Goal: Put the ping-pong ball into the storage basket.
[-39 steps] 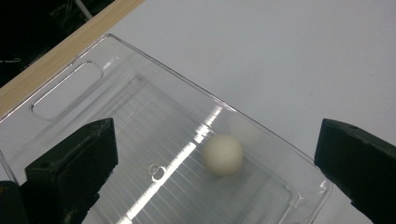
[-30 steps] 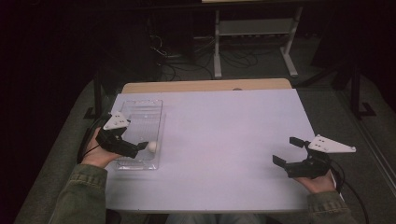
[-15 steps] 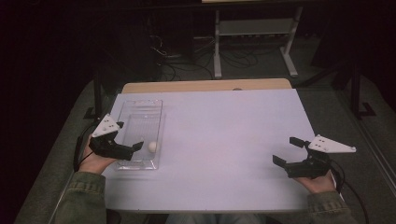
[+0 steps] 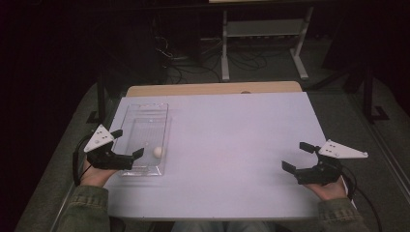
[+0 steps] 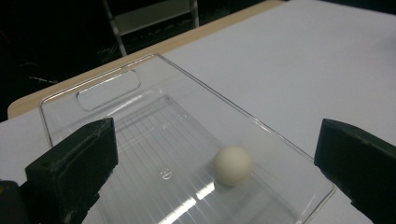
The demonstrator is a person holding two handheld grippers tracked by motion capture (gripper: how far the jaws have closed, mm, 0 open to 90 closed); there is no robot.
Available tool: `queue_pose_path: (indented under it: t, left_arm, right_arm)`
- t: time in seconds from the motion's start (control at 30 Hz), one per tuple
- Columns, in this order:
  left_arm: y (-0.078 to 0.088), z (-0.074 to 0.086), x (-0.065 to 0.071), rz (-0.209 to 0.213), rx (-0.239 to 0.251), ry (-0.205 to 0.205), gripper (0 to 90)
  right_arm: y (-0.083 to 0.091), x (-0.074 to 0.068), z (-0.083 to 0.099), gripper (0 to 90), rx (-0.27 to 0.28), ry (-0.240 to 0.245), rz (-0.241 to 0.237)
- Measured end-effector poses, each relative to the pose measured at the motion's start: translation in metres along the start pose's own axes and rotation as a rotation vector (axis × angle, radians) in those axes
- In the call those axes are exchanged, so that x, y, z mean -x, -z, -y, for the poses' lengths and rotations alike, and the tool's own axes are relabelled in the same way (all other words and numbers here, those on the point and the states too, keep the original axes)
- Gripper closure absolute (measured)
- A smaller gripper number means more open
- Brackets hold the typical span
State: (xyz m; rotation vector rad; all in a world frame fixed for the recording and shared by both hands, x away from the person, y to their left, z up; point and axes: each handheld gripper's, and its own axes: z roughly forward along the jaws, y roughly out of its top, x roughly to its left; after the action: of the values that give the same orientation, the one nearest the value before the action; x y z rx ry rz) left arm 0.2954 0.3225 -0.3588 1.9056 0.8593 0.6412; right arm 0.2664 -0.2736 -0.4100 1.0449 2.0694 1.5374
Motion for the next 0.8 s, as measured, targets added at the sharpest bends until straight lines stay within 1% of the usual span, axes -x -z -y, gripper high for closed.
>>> queue_pose_path:
  t: [0.07, 0.1, 0.17, 0.23, 0.27, 0.33, 0.4, 0.43, 0.47, 0.5, 0.6, 0.63, 0.67, 0.7, 0.73, 0.8]
  left_arm:
    - [0.000, 0.000, 0.000, 0.000, 0.000, 0.000, 0.0]
    - [0.002, 0.004, 0.000, -0.004, 0.025, 0.021, 0.0]
    - [0.003, 0.008, 0.001, -0.015, 0.029, 0.024, 0.0]
    - [0.003, 0.013, 0.001, -0.013, 0.035, 0.031, 0.0]
    - [0.003, 0.016, 0.002, -0.014, 0.038, 0.027, 0.0]
    - [0.004, 0.020, 0.004, -0.023, 0.049, 0.030, 0.0]
    - [0.006, 0.023, 0.004, -0.033, 0.075, 0.041, 0.0]
    - [0.006, 0.023, 0.004, -0.033, 0.075, 0.041, 0.0]
    - [0.010, 0.026, 0.002, -0.036, 0.112, 0.073, 0.0]
    - [0.011, 0.028, 0.002, -0.042, 0.131, 0.086, 0.0]
    - [0.014, 0.033, 0.001, -0.060, 0.153, 0.115, 0.0]
    - [0.014, 0.033, 0.001, -0.060, 0.153, 0.115, 0.0]
    - [0.015, 0.036, 0.002, -0.093, 0.156, 0.113, 0.0]
    - [0.015, 0.036, 0.002, -0.093, 0.156, 0.113, 0.0]
    - [0.016, 0.039, 0.003, -0.103, 0.163, 0.122, 0.0]
    - [0.018, 0.042, 0.005, -0.101, 0.180, 0.145, 0.0]
  right_arm:
    - [0.000, 0.000, 0.000, 0.0, -0.001, 0.000, 0.000]
    - [0.000, 0.000, 0.000, 0.0, -0.001, 0.000, 0.000]
    - [0.000, 0.000, 0.000, 0.0, -0.001, -0.002, 0.000]
    - [0.000, 0.000, 0.000, 0.0, 0.001, -0.002, -0.001]
    - [0.000, 0.000, 0.000, 0.0, 0.002, -0.002, -0.001]
    - [0.000, 0.000, 0.000, 0.0, -0.001, -0.002, -0.002]
    - [0.000, 0.000, 0.001, 0.0, -0.003, -0.002, -0.003]
    - [0.000, 0.000, 0.001, 0.0, -0.003, -0.002, -0.003]
    - [-0.001, -0.001, 0.001, 0.0, -0.006, -0.001, -0.003]
    - [-0.001, -0.001, 0.001, 0.0, -0.006, 0.000, -0.003]
    - [-0.001, -0.001, 0.001, 0.0, -0.004, 0.000, -0.003]
    - [-0.001, -0.001, 0.001, 0.0, -0.002, -0.001, -0.005]
    - [-0.001, -0.001, 0.001, 0.0, 0.000, -0.004, -0.007]
    - [-0.001, -0.001, 0.001, 0.0, 0.000, -0.004, -0.007]
    - [-0.001, -0.001, 0.002, 0.0, 0.000, -0.005, -0.008]
    - [-0.002, -0.001, 0.002, 0.0, 0.001, -0.001, -0.011]
